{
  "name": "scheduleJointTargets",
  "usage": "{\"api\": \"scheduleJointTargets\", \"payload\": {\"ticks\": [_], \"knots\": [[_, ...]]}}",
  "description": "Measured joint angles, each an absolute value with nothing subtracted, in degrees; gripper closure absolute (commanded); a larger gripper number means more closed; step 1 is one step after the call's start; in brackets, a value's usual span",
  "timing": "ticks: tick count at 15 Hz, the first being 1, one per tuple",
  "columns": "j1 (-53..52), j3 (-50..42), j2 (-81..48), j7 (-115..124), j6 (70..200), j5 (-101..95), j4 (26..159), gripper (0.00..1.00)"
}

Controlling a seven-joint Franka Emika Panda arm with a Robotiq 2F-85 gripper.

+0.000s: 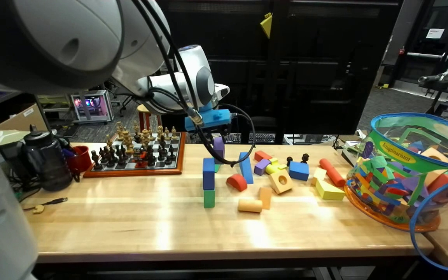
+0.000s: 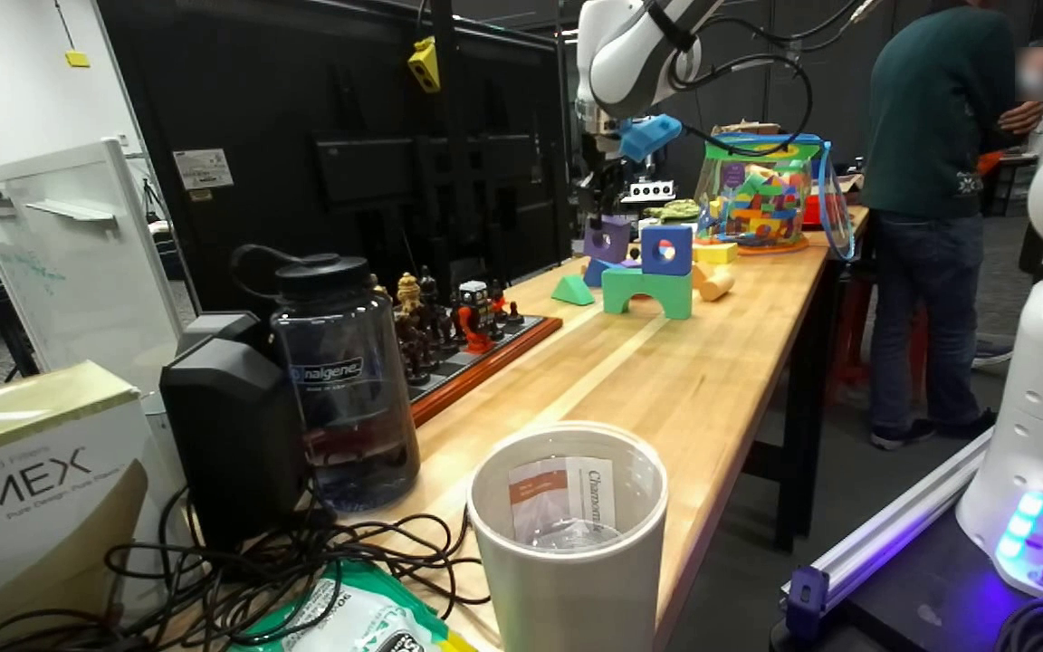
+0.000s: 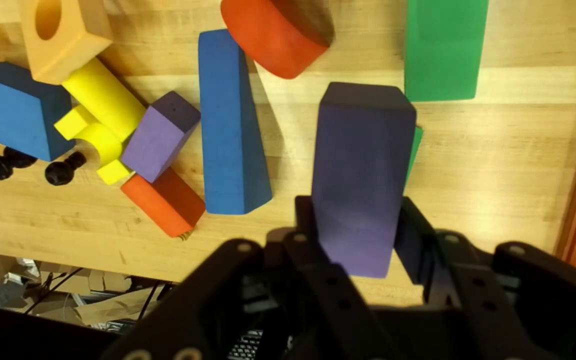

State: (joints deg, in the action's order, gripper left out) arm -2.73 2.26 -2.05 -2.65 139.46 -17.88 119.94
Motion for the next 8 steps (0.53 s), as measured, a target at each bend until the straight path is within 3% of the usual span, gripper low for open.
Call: {"api": "scheduleJointTargets", "payload": {"ticks": [8], "knots": [[-2.95, 3.49, 3.3, -0.65, 139.54, -18.51, 122.92, 0.84]]}}
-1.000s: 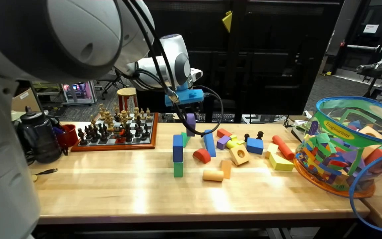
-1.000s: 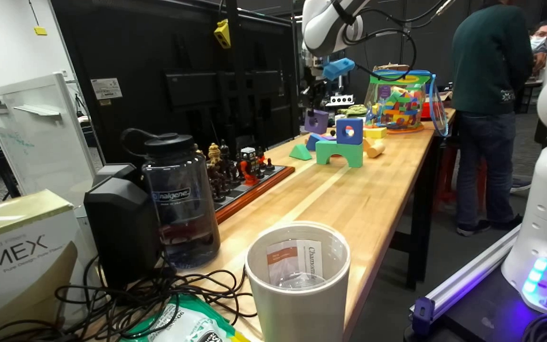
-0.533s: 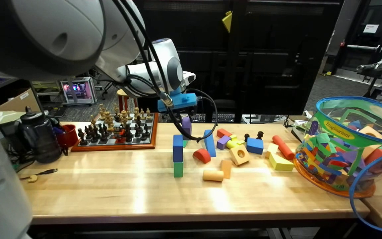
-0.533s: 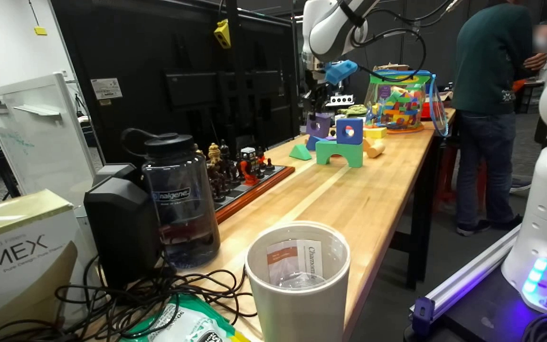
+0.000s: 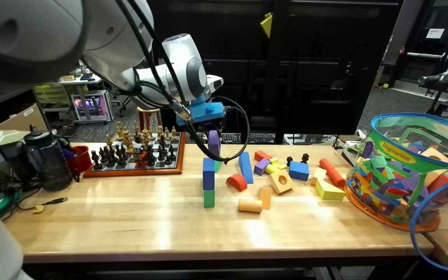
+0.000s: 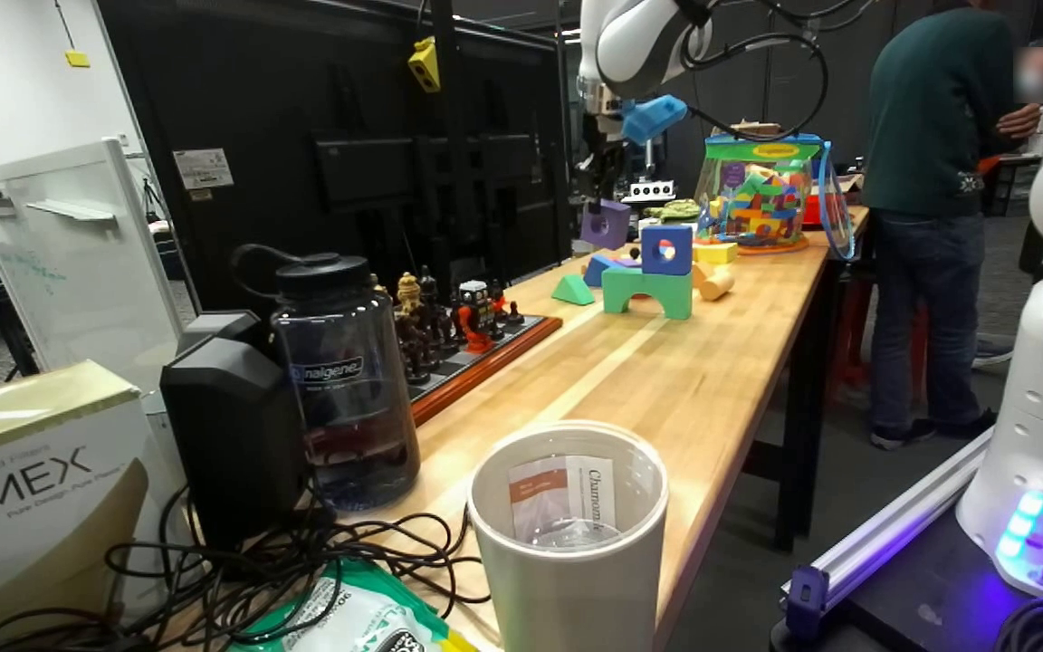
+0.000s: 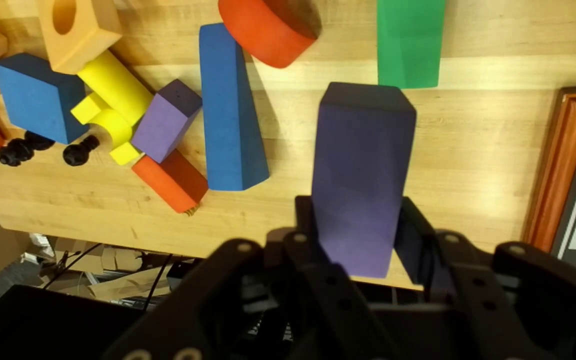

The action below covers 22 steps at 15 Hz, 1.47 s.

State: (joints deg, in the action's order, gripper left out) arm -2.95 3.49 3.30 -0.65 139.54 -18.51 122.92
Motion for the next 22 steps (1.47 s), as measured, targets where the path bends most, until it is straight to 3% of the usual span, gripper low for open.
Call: {"api": "scheduleJointTargets", "payload": {"ticks": [9, 22], "knots": [[-2.96, 5.59, 5.17, 0.64, 139.33, -21.22, 125.46, 0.84], [-3.68, 6.02, 5.15, 0.23, 127.36, -18.79, 125.0, 0.84]]}}
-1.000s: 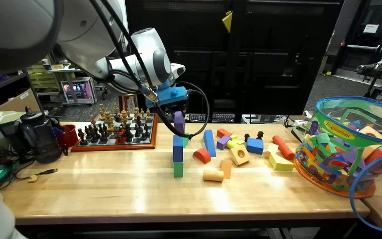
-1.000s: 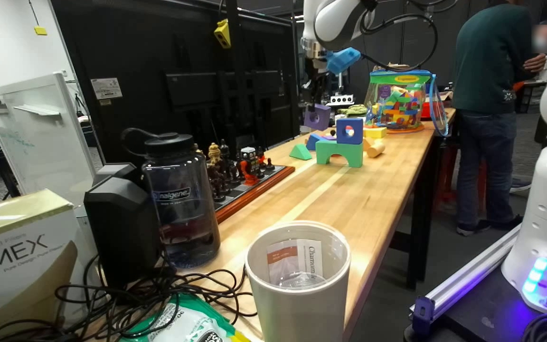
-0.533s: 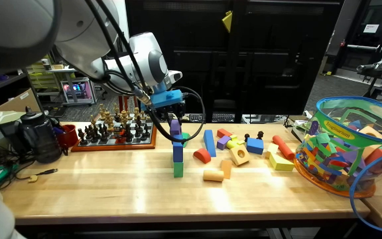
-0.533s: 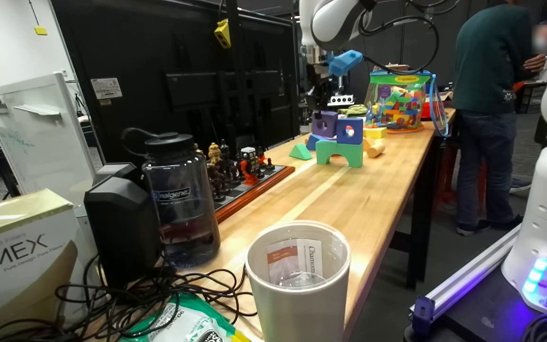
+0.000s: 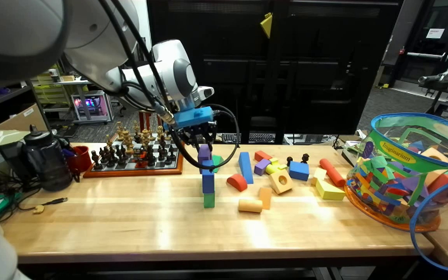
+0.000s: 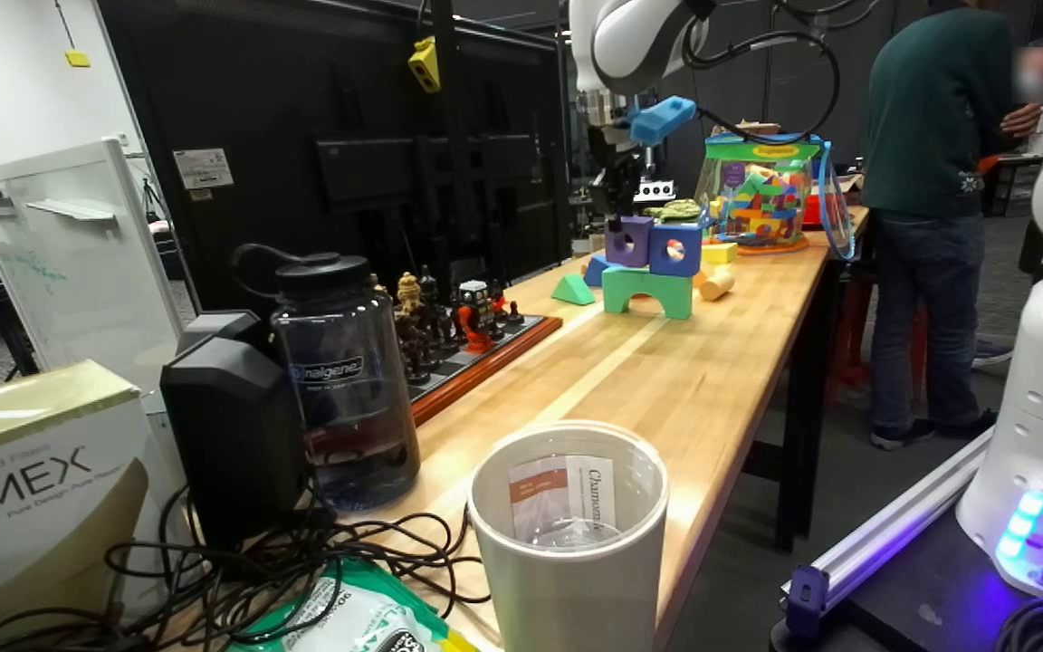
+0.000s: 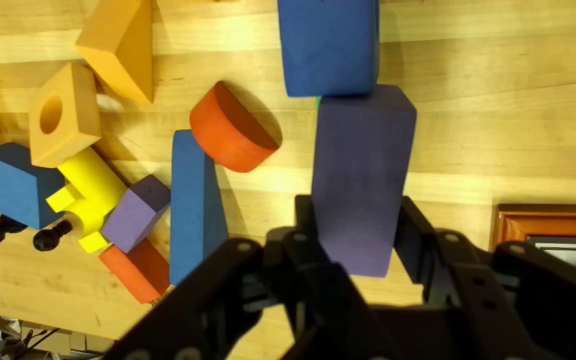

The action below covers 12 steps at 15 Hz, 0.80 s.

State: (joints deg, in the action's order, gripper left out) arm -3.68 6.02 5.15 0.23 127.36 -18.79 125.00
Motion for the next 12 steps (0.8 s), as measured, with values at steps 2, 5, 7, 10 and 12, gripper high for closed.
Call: {"api": "scheduleJointTargets", "payload": {"ticks": [2, 5, 7, 10, 12], "knots": [[-3.69, 6.02, 5.14, 0.08, 127.31, -18.8, 124.9, 0.84], [-3.69, 6.02, 4.73, -0.58, 127.31, -18.87, 124.41, 0.84], [-3.69, 6.02, 4.17, -1.0, 127.31, -18.87, 123.89, 0.84], [-3.69, 6.01, 3.06, -1.89, 127.31, -18.87, 122.81, 0.84], [-3.69, 6.0, 2.3, -2.28, 127.31, -18.87, 122.09, 0.84]]}}
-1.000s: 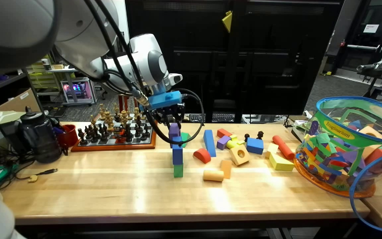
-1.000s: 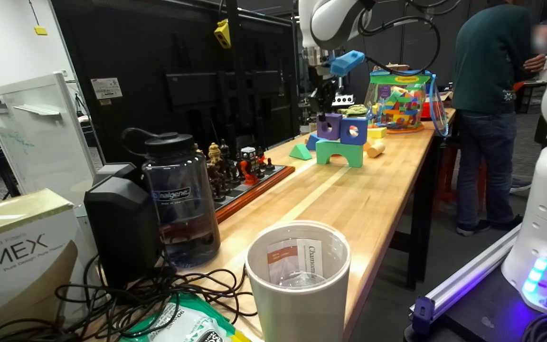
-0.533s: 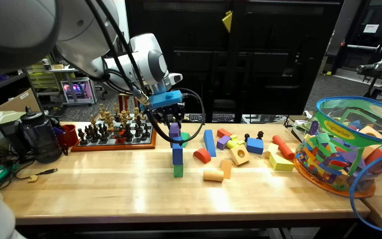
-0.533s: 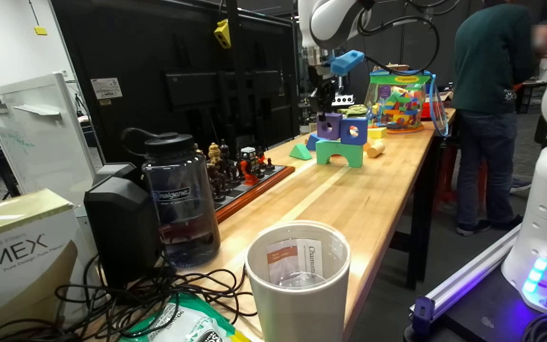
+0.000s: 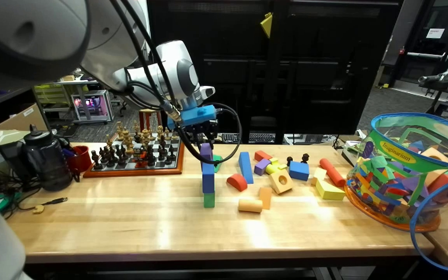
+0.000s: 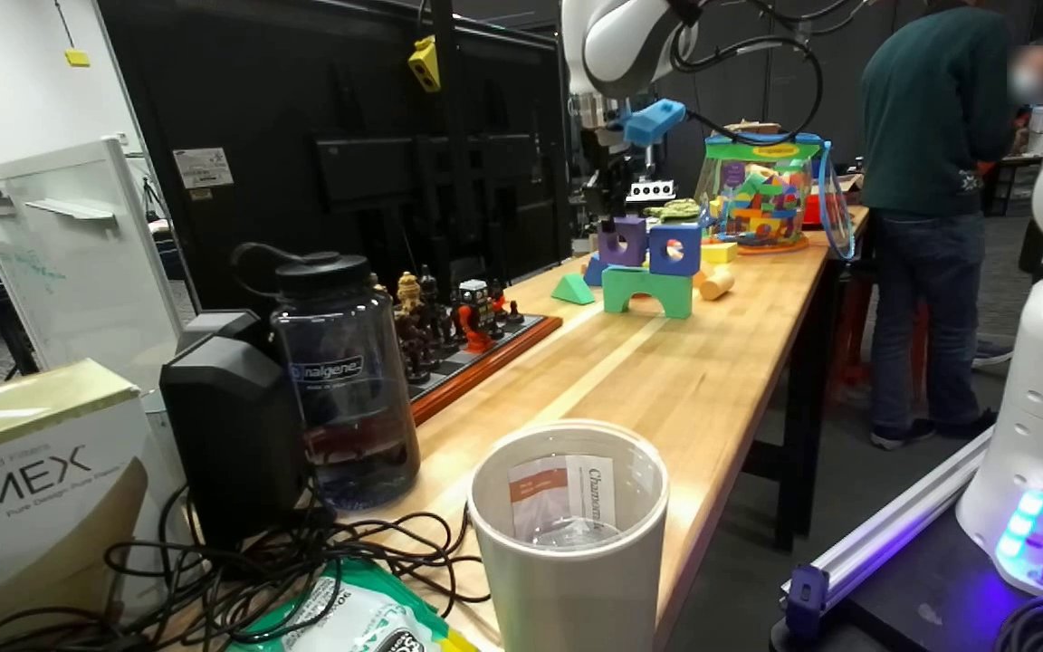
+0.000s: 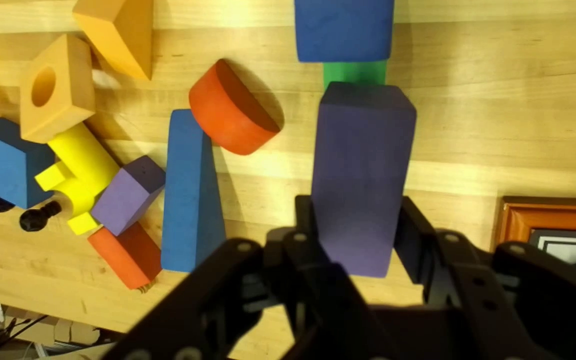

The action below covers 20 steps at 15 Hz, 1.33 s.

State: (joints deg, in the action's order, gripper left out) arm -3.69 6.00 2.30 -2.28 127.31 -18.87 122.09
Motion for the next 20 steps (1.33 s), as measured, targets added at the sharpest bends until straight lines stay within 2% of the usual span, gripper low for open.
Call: {"api": "scheduleJointTargets", "payload": {"ticks": [10, 11, 12, 13, 14, 17, 20], "knots": [[-3.67, 5.67, -0.2, -3.84, 127.38, -18.86, 120.66, 0.84], [-3.67, 5.65, -0.32, -3.95, 127.38, -18.85, 120.54, 0.62], [-3.67, 5.65, -0.4, -4.0, 127.38, -18.85, 120.48, 0.34], [-3.67, 5.65, -0.42, -4.0, 127.35, -18.85, 120.44, 0.59], [-3.67, 5.65, -0.47, -4.01, 127.35, -18.85, 120.39, 0.55], [-3.67, 5.63, -0.74, -4.02, 127.35, -18.84, 120.36, 0.36], [-3.67, 5.62, -1.0, -4.03, 127.35, -18.84, 120.25, 0.34]]}}
